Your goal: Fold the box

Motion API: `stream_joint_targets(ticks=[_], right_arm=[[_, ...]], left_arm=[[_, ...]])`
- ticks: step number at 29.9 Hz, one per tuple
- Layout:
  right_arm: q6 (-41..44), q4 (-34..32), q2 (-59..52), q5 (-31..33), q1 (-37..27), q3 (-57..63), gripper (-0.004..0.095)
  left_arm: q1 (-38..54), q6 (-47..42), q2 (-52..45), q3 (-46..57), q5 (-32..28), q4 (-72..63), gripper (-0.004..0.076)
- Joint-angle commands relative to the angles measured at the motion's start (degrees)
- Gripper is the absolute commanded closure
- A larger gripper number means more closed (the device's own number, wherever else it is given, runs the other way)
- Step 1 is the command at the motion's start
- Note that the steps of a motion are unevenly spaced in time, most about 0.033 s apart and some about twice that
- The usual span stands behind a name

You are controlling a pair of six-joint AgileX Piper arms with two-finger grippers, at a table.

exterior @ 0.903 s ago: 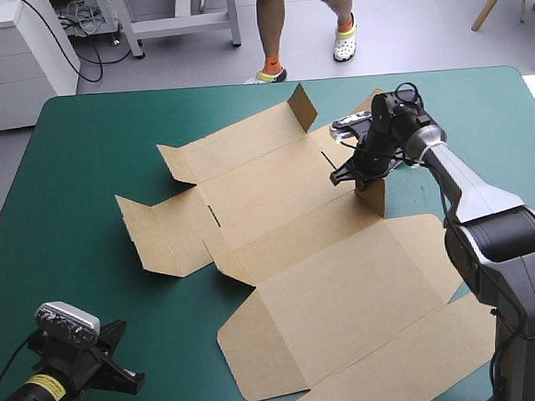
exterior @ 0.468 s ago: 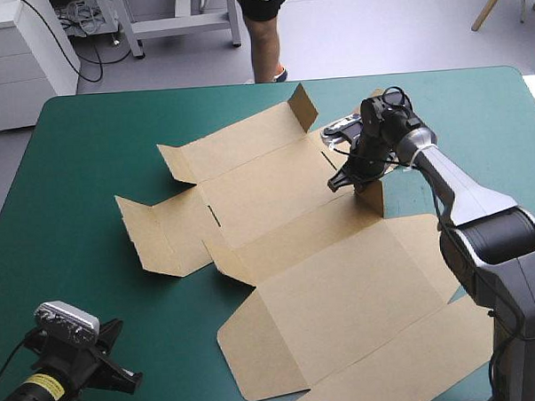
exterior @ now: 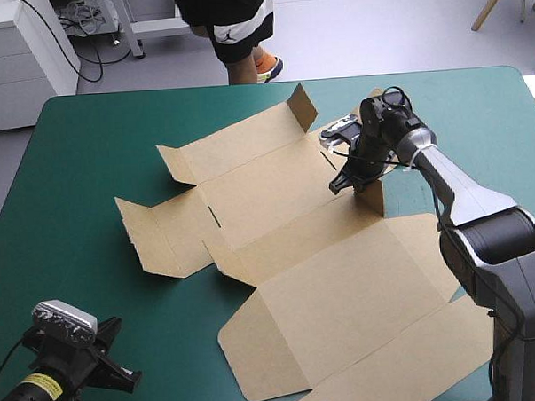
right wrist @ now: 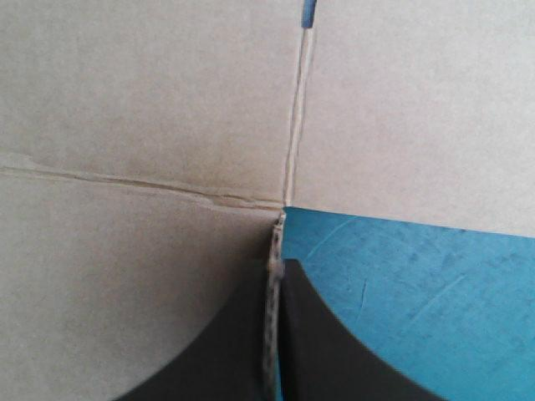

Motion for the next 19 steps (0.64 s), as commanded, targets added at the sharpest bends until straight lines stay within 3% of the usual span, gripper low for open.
stream_joint_targets(ticks=[1,10,19], right_arm=[[-3.0,2.4,-3.5,-0.7,0.3,-1.8,0.0927],[-10.2,7.2,-3.5,-0.7,0.3,-6.0,0.0927],[-24.3,13.0,-3.5,-0.9,2.3,-12.6,0.0927]], left_arm=[[-0.3,-0.2,0.5,-4.2,-3.6,-0.5,0.0734],[-0.3,-0.3,0.5,-9.8,-2.2,-1.0,0.0734],[-0.3,-0.3,0.5,-10.1,-2.4,-5.0,0.0734]])
